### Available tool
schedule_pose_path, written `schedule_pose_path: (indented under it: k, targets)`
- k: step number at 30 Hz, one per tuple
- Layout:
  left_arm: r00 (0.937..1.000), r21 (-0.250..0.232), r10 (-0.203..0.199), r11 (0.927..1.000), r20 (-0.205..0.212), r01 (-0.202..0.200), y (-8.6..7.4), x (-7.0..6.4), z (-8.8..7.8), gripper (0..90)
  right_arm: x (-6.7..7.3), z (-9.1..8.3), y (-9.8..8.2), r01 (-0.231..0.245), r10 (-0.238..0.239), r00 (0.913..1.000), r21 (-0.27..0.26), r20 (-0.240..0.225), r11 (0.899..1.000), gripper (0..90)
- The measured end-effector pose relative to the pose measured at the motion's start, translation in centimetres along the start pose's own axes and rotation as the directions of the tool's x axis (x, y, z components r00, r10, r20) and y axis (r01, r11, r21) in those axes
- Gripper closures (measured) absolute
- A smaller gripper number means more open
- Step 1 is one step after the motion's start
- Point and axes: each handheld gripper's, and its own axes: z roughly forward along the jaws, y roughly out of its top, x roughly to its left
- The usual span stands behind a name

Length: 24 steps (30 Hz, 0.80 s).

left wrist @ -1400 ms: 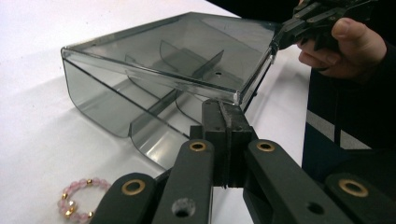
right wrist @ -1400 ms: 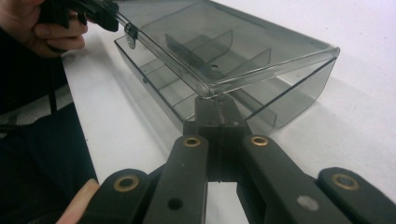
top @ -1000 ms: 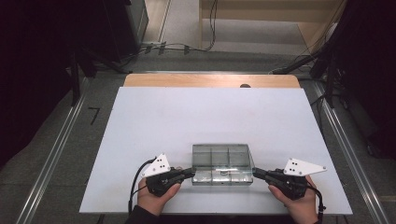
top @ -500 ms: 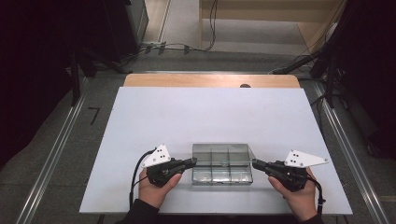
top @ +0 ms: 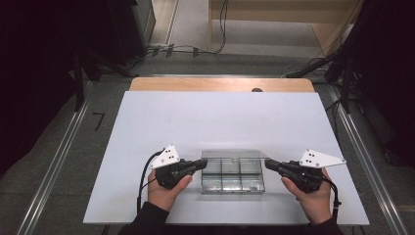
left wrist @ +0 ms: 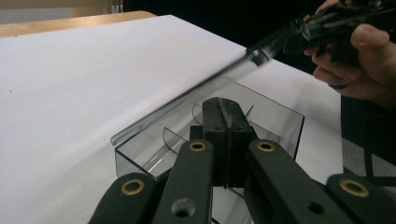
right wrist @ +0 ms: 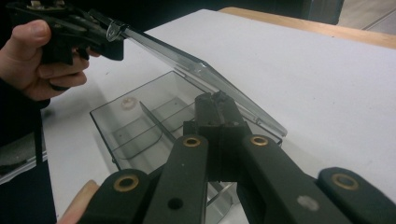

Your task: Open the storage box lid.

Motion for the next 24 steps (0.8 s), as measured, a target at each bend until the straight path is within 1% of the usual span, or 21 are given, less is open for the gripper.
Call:
schedule_pose_path:
  k: [2,3,6,8,10,14,17,19,21,22,24]
  targets:
    - [0.9999,-0.017,-0.005,0.9998,0.010,0.005,-0.1,0.1,-0.2,87.9,0.0,0.0,0.2,-0.004,0.004,1.0000,0.005,0.001,1.000,88.6]
    - [1.0000,-0.020,0.000,0.9998,0.010,0.000,-0.2,0.1,-0.4,83.8,-0.1,0.0,0.2,0.003,-0.003,1.0000,0.000,0.002,1.000,88.6]
    - [0.9999,-0.029,0.011,0.9995,0.008,-0.011,-0.1,0.1,-0.7,77.1,-0.2,0.1,0.4,0.002,-0.002,1.0000,-0.002,0.002,1.000,88.6]
    - [1.0000,-0.037,0.001,0.9993,-0.004,-0.002,-0.1,0.3,-0.8,70.4,-0.3,0.2,0.5,0.005,-0.005,1.0000,-0.001,0.003,1.000,88.5]
    - [0.9997,-0.035,-0.025,0.9991,-0.008,0.025,0.0,0.7,-0.7,61.5,-0.3,0.3,0.6,0.006,-0.006,1.0000,-0.005,0.004,1.000,88.6]
    - [0.9984,-0.010,-0.049,0.9988,-0.029,0.048,0.1,1.2,-0.1,36.8,-0.4,0.5,0.8,0.006,-0.006,1.0000,-0.005,0.005,1.000,88.5]
    - [0.9958,-0.006,-0.076,0.9971,-0.051,0.076,0.3,1.6,0.5,21.0,-0.5,0.6,0.9,0.008,-0.008,1.0000,-0.004,0.004,1.000,88.6]
    - [0.9939,0.006,-0.091,0.9958,-0.062,0.092,0.4,2.0,1.0,11.3,-0.5,0.7,0.9,0.006,-0.006,1.0000,-0.006,0.006,1.000,88.6]
    - [0.9926,0.025,-0.114,0.9930,-0.042,0.115,0.4,2.4,1.6,4.6,-0.6,0.8,0.9,0.009,-0.009,0.9999,-0.006,0.005,1.000,88.5]
    - [0.9922,0.037,-0.117,0.9923,-0.044,0.118,0.4,2.5,1.8,1.1,-0.7,0.8,0.9,0.007,-0.007,1.0000,-0.003,0.006,1.000,88.6]
    - [0.9923,0.044,-0.117,0.9919,-0.040,0.119,0.4,2.8,2.2,0.2,-0.8,0.8,1.0,0.003,-0.003,1.0000,-0.005,0.005,1.000,88.5]
